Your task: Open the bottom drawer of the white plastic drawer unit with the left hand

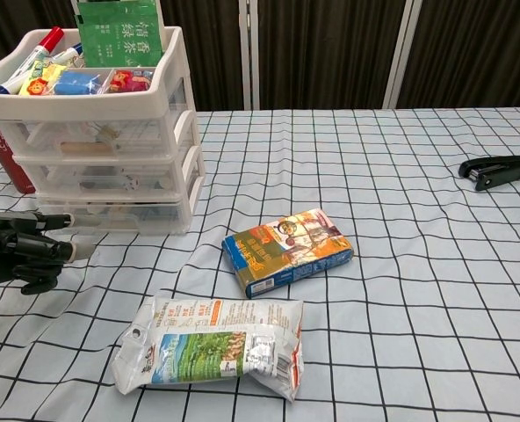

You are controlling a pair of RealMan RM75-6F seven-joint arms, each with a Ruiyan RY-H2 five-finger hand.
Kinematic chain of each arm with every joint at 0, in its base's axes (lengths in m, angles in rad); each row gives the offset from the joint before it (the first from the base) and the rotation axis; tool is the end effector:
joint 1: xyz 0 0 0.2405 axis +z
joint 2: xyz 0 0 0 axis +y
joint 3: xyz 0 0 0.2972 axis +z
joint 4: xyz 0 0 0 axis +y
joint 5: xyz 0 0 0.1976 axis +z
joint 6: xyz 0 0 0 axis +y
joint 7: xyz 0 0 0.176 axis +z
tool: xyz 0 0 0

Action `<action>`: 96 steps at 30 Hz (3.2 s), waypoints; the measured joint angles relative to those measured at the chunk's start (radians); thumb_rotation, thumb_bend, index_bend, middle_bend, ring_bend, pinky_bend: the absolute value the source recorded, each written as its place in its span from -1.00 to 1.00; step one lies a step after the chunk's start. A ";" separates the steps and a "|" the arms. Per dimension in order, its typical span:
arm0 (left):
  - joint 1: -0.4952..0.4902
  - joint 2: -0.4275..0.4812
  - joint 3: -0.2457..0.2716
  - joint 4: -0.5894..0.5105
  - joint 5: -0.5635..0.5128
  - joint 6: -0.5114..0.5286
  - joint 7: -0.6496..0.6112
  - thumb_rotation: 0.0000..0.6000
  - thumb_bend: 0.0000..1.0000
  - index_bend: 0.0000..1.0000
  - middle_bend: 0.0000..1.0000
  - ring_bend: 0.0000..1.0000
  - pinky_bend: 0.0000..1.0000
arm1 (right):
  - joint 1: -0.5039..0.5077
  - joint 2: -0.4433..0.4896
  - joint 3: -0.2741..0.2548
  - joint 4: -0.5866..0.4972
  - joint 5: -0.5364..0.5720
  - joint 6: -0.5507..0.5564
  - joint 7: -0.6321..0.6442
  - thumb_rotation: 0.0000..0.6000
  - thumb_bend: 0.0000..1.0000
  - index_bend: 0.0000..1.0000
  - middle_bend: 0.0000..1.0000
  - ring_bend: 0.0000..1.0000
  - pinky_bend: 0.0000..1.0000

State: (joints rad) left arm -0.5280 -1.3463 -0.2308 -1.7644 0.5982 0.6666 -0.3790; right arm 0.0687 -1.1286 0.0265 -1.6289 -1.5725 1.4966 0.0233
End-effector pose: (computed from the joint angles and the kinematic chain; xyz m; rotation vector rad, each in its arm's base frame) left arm -0.2624 0.3140 -0.0037 -0.9046 -2.3456 -0.9224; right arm -0.3320 -0.2043 0.1765 1.4289 -0.9318 0.9625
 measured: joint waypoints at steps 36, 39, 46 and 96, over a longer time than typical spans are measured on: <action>-0.093 -0.083 -0.016 0.115 -0.082 -0.086 -0.011 1.00 -0.08 -0.97 0.87 0.90 0.62 | 0.001 0.006 0.004 0.001 0.005 -0.002 0.017 1.00 -0.94 -1.00 -1.00 -1.00 -1.00; -0.099 -0.088 -0.016 0.122 -0.085 -0.089 -0.011 1.00 -0.08 -0.96 0.87 0.90 0.62 | 0.001 0.007 0.004 0.001 0.005 -0.002 0.018 1.00 -0.94 -1.00 -1.00 -1.00 -1.00; -0.109 -0.103 -0.015 0.136 -0.088 -0.094 -0.010 1.00 -0.08 -0.95 0.87 0.90 0.62 | 0.001 0.008 0.002 0.001 0.000 -0.001 0.020 1.00 -0.94 -1.00 -1.00 -1.00 -1.00; 0.055 -0.100 0.027 0.081 0.257 -0.078 -0.073 1.00 -0.05 -0.63 0.87 0.90 0.62 | -0.001 0.006 -0.003 0.000 -0.008 0.004 0.012 1.00 -0.94 -1.00 -1.00 -1.00 -1.00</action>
State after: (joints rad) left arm -0.4735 -1.4460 -0.2034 -1.6834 0.8548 0.5890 -0.4523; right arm 0.0676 -1.1229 0.0238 -1.6289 -1.5801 1.5002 0.0355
